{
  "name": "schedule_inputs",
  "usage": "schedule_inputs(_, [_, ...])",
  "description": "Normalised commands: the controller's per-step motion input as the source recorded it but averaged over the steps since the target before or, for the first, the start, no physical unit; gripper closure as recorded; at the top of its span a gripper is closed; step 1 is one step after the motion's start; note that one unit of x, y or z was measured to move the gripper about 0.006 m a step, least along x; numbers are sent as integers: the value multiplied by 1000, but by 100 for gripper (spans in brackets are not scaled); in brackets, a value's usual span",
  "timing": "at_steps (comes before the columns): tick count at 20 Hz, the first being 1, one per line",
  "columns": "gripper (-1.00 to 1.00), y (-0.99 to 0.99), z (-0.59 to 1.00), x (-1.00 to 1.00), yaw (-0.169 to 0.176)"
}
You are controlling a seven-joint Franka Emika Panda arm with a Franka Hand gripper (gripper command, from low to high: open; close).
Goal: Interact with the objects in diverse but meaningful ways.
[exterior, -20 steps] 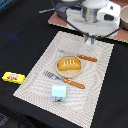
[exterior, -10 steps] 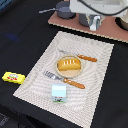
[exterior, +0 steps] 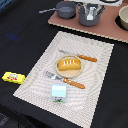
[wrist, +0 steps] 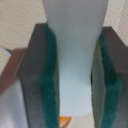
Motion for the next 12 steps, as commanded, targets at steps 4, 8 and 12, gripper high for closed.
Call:
schedule_inputs(4, [100, 109, 16, -783, 0])
schedule_inputs(8, [100, 11, 25, -812, 0])
schedule_inputs(12, [100, -27, -25, -733, -68])
